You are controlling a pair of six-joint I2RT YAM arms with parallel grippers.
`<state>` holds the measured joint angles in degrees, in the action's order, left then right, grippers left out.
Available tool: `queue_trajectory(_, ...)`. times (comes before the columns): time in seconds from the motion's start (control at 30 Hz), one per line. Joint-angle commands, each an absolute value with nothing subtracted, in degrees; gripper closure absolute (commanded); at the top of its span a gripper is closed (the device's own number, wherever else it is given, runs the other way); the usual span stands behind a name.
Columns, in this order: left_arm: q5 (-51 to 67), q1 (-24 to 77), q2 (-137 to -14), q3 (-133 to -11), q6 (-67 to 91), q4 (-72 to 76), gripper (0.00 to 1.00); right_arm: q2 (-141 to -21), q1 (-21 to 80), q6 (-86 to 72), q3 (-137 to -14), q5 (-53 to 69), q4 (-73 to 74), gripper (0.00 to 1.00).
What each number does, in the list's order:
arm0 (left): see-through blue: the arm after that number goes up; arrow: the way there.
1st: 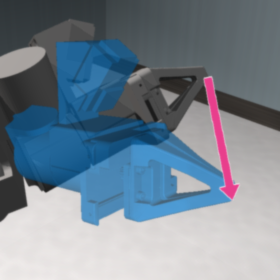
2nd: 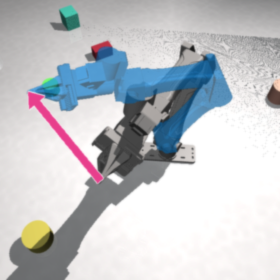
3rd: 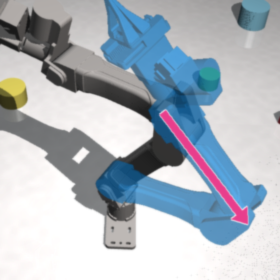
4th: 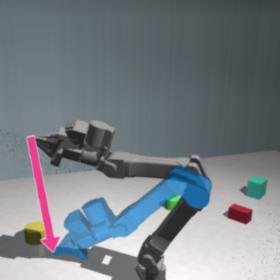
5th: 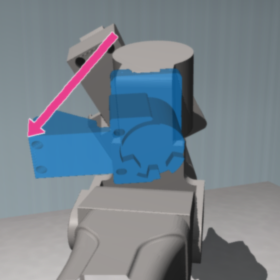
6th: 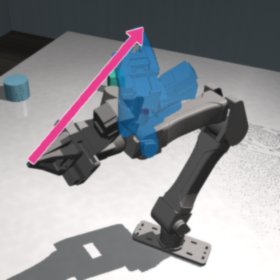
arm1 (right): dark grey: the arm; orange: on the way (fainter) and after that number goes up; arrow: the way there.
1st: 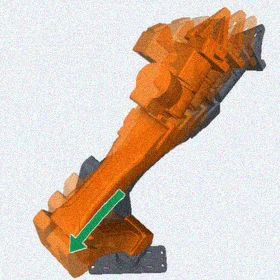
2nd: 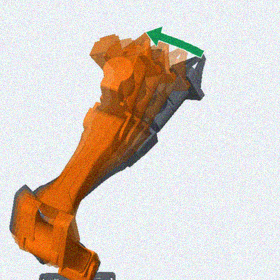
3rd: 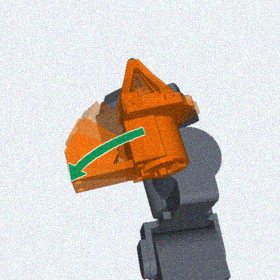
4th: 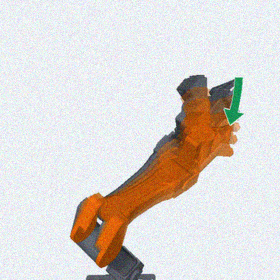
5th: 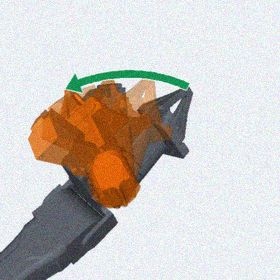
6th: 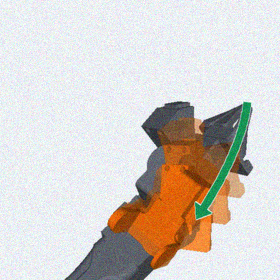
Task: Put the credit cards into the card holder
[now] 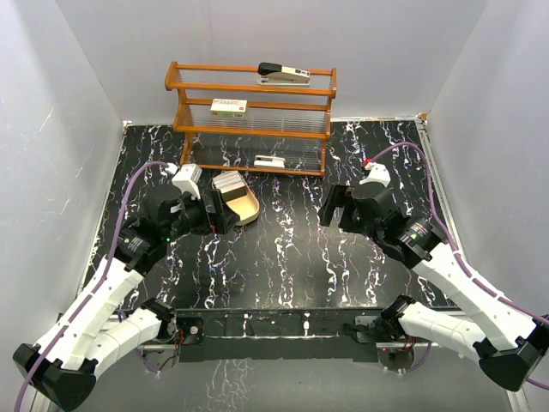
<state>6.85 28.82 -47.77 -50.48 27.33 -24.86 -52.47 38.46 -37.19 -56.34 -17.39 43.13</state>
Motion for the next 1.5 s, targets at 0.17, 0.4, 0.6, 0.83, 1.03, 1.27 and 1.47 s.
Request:
queue_trajectory(0.17, 5.0, 28.5, -49.4, -53.1, 24.8, -27.1, 0.01, -51.4, 38.1, -38.8, -55.2, -19.7, 37.9, 0.02)
queue_trajectory(0.4, 1.9, 28.4, -50.7, -53.0, 23.0, -28.8, 0.01, -59.1, 37.7, -40.2, -55.3, -29.5, 38.8, 0.02)
queue_trajectory(0.6, 0.2, 28.5, -48.5, -49.3, 20.3, -27.8, 0.01, -67.5, 33.8, -37.2, -55.9, -35.2, 38.1, 0.12)
queue_trajectory(0.83, -2.6, 28.5, -45.9, -45.3, 17.0, -26.8, 0.01, -73.0, 18.0, -33.1, -52.3, -29.8, 29.8, 0.22)
queue_trajectory(1.03, -4.8, 28.5, -46.7, -45.5, 16.7, -27.4, 0.01, -77.7, 9.9, -31.8, -50.7, -22.2, 23.6, 0.27)
queue_trajectory(1.27, -4.4, 28.5, -46.5, -45.5, 16.3, -27.8, 0.02, -83.9, 0.8, -29.9, -50.2, -16.7, 18.8, 0.25)
queue_trajectory(1.47, -1.4, 28.5, -45.6, -45.0, 15.2, -27.3, 0.03, -88.0, -2.2, -29.0, -50.2, -9.7, 17.7, 0.26)
